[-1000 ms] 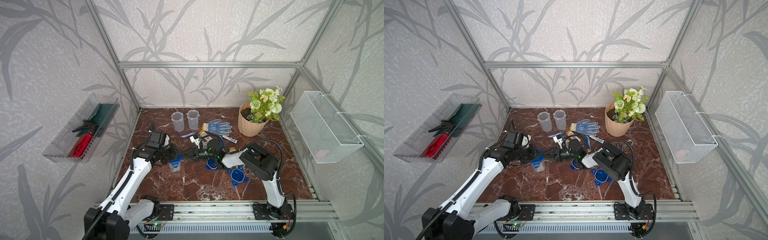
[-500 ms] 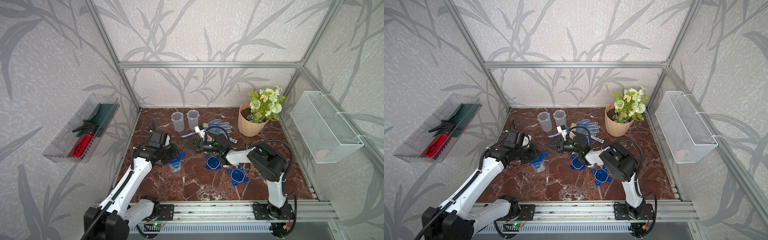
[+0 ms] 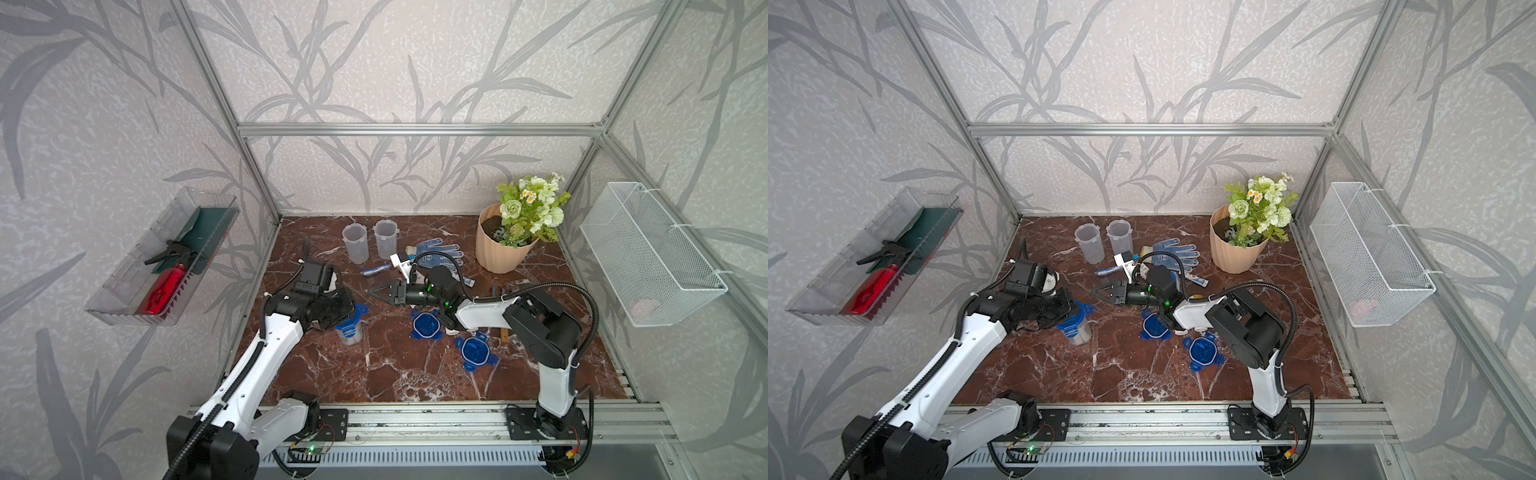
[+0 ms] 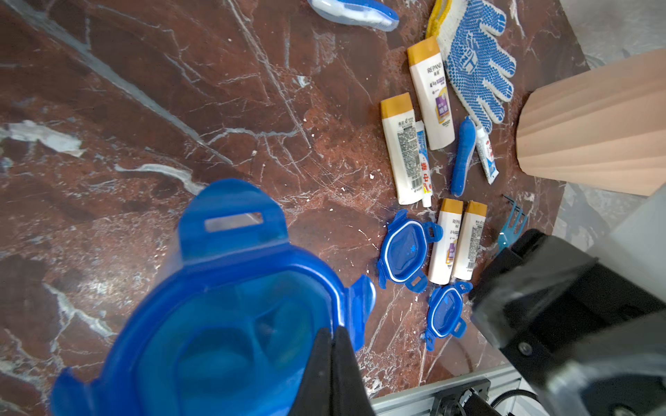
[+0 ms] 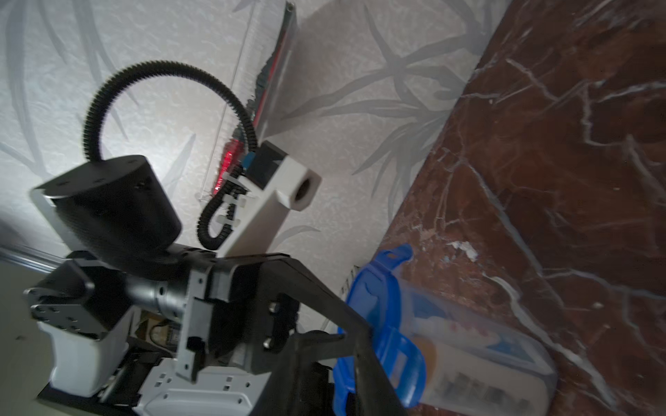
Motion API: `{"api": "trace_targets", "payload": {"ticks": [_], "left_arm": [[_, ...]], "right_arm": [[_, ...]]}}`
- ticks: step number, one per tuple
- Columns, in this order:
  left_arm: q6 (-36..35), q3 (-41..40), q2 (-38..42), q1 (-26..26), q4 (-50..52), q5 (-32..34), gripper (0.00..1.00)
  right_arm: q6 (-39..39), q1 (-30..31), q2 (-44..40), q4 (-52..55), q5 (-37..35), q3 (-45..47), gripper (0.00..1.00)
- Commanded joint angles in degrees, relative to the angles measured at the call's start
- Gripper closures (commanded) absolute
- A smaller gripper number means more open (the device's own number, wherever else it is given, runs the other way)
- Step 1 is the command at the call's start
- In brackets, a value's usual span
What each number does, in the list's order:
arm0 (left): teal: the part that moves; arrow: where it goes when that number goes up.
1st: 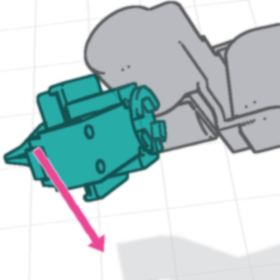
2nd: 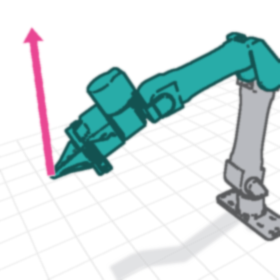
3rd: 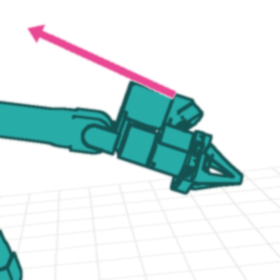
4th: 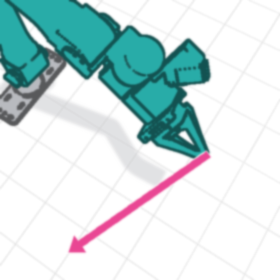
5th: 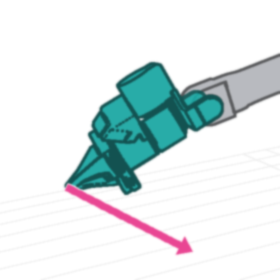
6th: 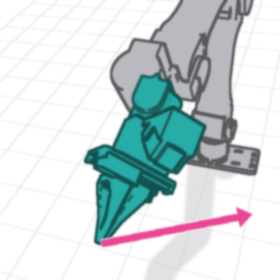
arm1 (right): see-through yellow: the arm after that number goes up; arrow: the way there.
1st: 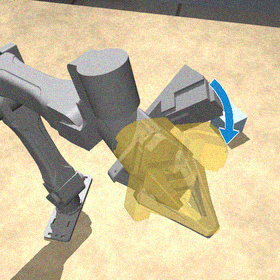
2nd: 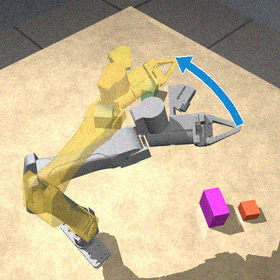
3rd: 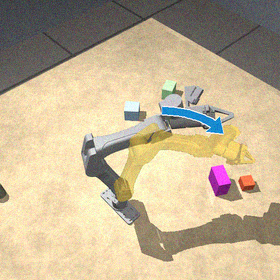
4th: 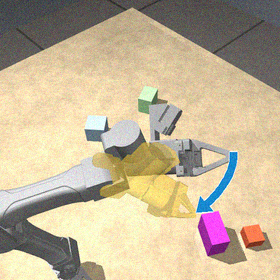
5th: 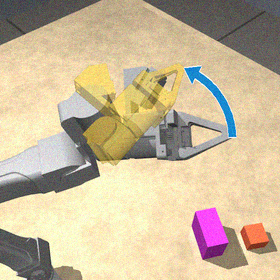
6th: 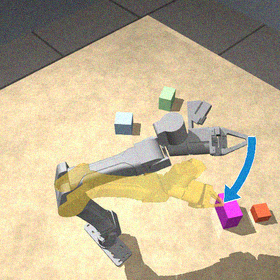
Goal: Take out toiletry kits
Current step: Unfasten the latch on the container, then open the lid of the container.
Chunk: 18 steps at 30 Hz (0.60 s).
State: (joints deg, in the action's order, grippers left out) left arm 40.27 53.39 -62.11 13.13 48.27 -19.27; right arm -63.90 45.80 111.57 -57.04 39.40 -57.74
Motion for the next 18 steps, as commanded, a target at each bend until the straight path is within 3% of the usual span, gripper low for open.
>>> {"api": "trace_targets", "payload": {"ticks": [1,6,13,18], "left_arm": [[-0.9,-0.4,-2.1,0.0,11.7,3.8,1.0],[-0.5,3.5,-2.9,0.0,7.7,1.2,1.0],[0.0,7.9,-3.0,0.0,4.0,-0.1,1.0],[0.2,9.3,-1.6,0.0,2.0,-0.6,1.0]], "right_arm": [[12.5,0.3,-4.4,16.1,-4.2,-0.5,0.72],[23.5,2.3,-6.3,32.5,-10.3,-3.8,0.67],[22.7,3.2,-4.7,33.9,-9.0,-6.9,0.54],[22.0,5.1,-2.7,34.1,-8.2,-9.8,0.52]]}}
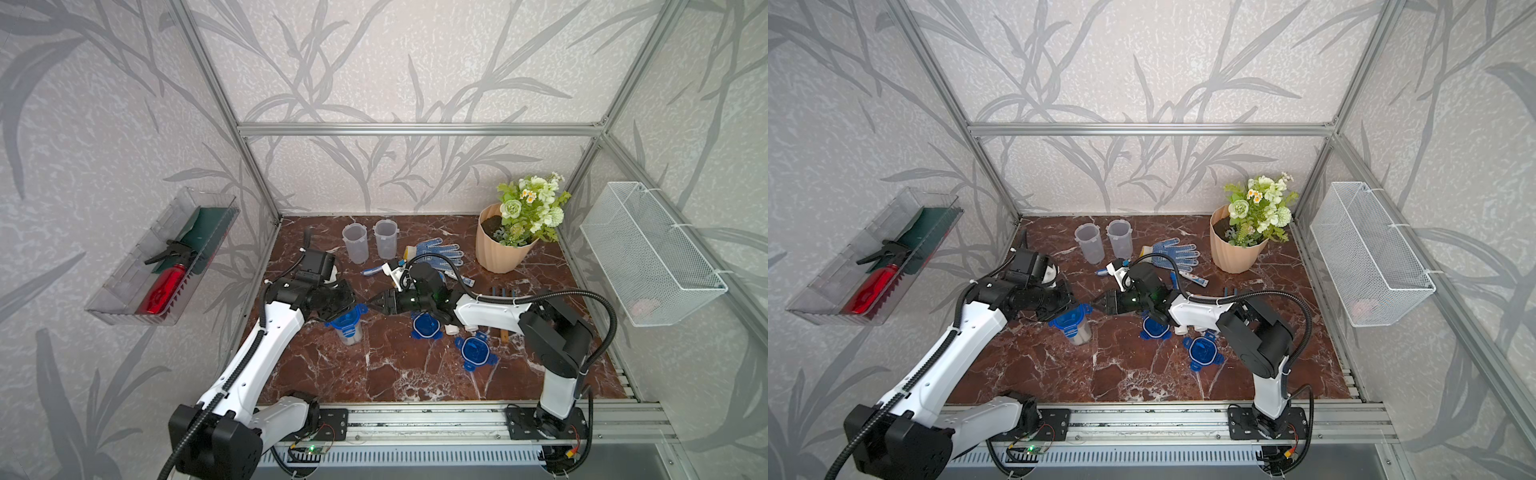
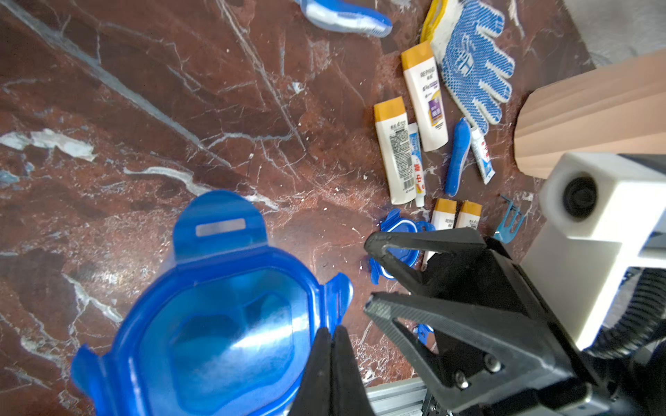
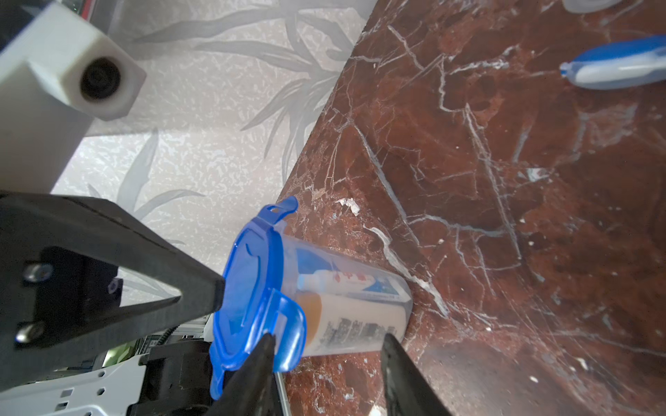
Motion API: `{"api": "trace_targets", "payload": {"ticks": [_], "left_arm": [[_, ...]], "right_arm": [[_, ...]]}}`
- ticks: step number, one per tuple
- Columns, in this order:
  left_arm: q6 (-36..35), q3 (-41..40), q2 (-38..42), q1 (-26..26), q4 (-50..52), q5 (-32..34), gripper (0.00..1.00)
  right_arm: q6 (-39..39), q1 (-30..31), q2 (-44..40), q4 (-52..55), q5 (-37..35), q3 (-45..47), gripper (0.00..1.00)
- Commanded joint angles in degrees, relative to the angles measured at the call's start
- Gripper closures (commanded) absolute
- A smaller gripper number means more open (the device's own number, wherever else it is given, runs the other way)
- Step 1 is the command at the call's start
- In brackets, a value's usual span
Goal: Take out toiletry kits
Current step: Open the lid of the container.
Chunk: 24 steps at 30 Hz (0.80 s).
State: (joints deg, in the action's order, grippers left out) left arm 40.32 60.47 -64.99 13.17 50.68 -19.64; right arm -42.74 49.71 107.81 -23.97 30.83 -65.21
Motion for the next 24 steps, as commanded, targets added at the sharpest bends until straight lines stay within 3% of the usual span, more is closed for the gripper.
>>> {"api": "trace_targets", "payload": {"ticks": [1,13,24], "left_arm": [[-0.1,2.6,1.4,-0.1,-0.2,-0.2,1.0],[-0.9,1.9,2.4,-0.5,-1.0,-2.0,1.0],[-0.4,1.1,2.4,-0.7,-1.6,-2.7,1.0]], "right_arm": [[0.5,1.5,1.5,0.8,0.4,-2.6,0.52],[-3.1,2.5,2.9,-1.4,1.1,-2.8,0.53],[-3.1,2.6,0.0,-2.8,1.7,-2.7,0.76]]}}
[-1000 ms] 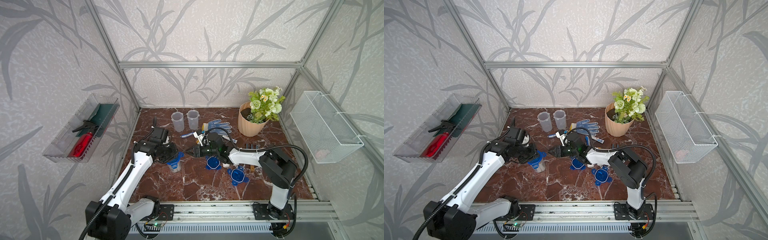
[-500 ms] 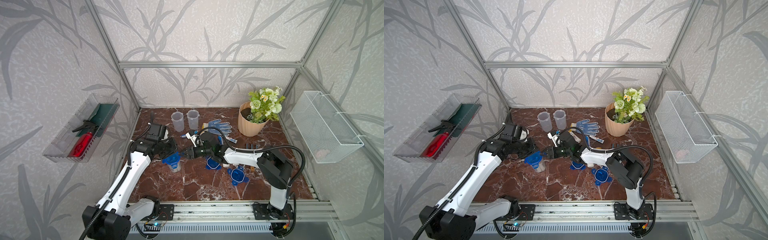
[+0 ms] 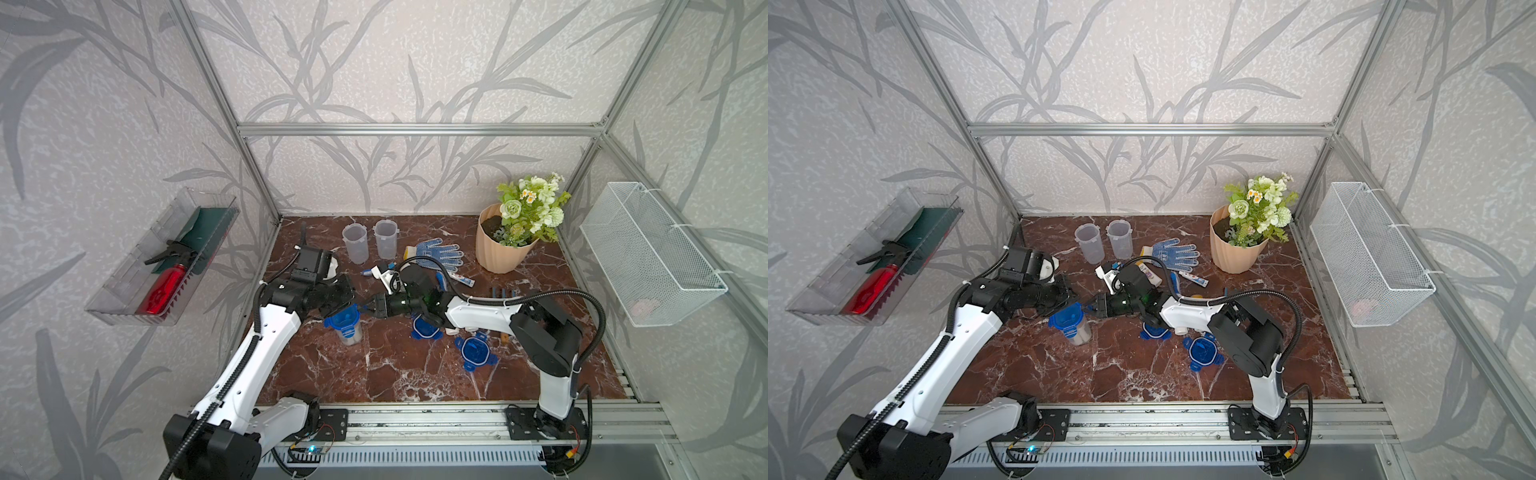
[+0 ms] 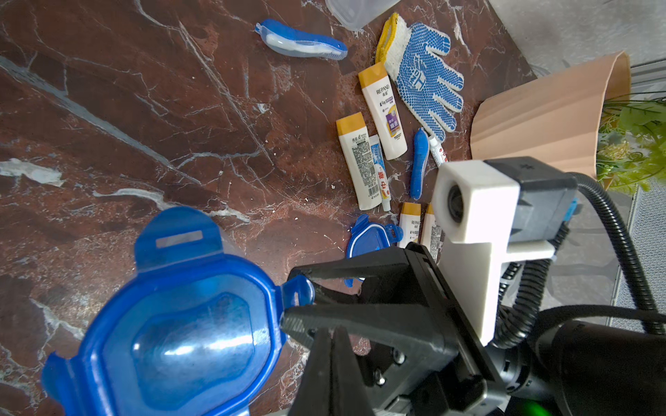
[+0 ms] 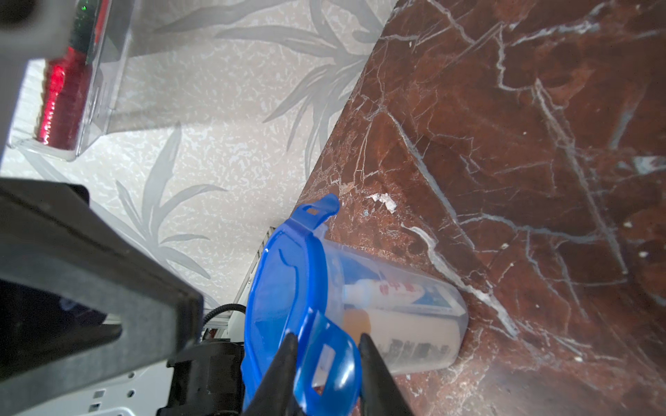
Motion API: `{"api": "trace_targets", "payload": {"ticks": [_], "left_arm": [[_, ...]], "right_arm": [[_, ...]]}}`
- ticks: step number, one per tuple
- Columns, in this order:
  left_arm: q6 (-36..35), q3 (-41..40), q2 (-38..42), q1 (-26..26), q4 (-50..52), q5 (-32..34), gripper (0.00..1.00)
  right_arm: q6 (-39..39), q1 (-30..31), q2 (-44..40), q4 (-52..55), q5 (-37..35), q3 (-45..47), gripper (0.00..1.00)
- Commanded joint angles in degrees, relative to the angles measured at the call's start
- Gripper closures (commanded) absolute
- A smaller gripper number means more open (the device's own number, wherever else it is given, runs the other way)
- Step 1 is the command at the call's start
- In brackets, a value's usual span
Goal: Take out toiletry kits
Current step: Open the lid of the container.
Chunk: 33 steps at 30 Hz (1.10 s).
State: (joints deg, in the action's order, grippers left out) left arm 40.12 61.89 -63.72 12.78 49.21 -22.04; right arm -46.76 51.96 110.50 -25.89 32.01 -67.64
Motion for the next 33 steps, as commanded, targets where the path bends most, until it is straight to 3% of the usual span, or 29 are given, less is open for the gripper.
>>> {"api": "trace_targets", "payload": {"ticks": [1,13,33], "left_arm": [[-0.1,-0.5,1.2,-0.3,-0.1,-0.3,1.0],[-0.3,-0.1,0.9,-0.7,0.3,-0.3,1.0],[-1.9,4.7,4.2,-5.7,3.2,-1.1,1.0]], "right_arm": [[1.3,0.3,-3.0,-0.3,0.4,-0.5,0.79],[4.4,0.3,-3.9,4.7,0.5,-4.6,0.98],[3.9,3.9,-4.9,4.0,8.4,-10.7,1.0]]}}
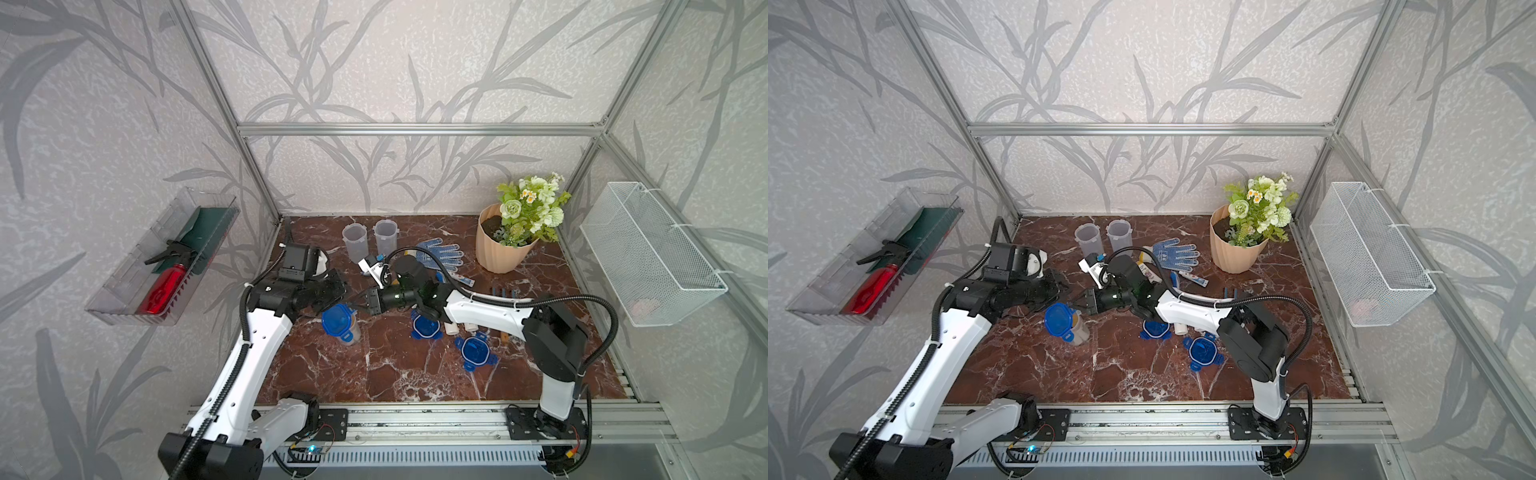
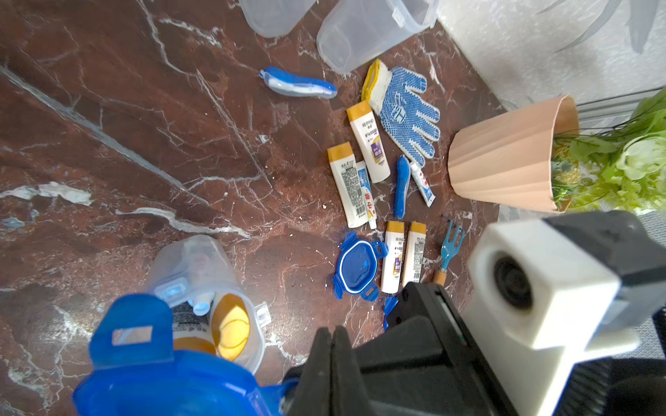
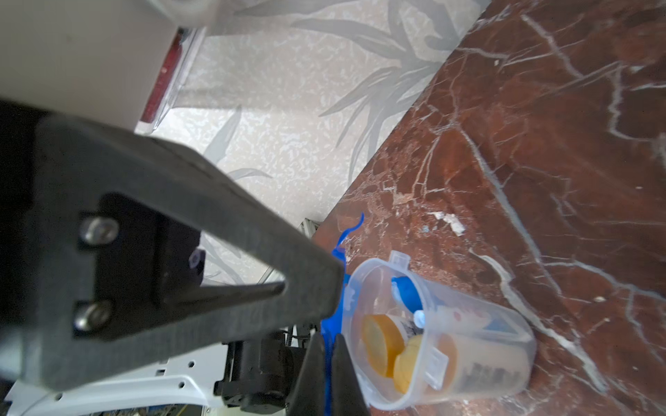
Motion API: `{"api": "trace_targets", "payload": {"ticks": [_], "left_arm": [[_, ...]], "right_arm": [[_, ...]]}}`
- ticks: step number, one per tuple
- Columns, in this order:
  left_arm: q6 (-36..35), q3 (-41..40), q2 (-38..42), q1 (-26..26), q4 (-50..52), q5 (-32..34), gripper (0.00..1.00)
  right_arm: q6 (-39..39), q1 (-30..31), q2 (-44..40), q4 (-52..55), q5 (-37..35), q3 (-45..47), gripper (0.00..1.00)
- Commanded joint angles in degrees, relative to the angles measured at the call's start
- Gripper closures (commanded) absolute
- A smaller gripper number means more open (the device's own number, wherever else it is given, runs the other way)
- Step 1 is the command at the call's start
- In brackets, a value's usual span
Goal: Take out toiletry kits
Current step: Open the lid of the container, then place the lid at the center of the board.
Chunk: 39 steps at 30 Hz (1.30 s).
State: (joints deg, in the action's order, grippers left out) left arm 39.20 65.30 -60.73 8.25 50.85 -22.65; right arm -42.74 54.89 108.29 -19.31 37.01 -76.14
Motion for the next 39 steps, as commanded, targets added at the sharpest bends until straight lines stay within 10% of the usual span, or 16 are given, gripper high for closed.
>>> {"api": "trace_targets", "payload": {"ticks": [1,12,24,32,39], "left_arm": [[-1.0,1.2,1.3,-1.7,1.5,-0.9,1.0],[-2.4,0.6,2.5,-4.9,2.8,-1.8,0.98],[-6.2,0.0,0.0,-6.9,6.4,5.1,0.72],[-8.3,-2.2,-0.3,-7.5,8.9,11.0,0.3],[-8.7,-4.0,-1.8,-7.8,8.0,10.5,0.4]], "right_arm": [[-0.2,1.4,-2.6,-2.8,4.2,-2.7,1.0],[4.7,2.2,-5.7,2.6,3.1,-4.9,1.0],[25.4,2.6,-25.0,31.3,-31.7,7.3,1.0],[26.1,5.1,-18.2,34.2,-40.4,10.9,1.0],[23.0,8.9,-7.5,30.2,-39.1,8.5,1.0]]}}
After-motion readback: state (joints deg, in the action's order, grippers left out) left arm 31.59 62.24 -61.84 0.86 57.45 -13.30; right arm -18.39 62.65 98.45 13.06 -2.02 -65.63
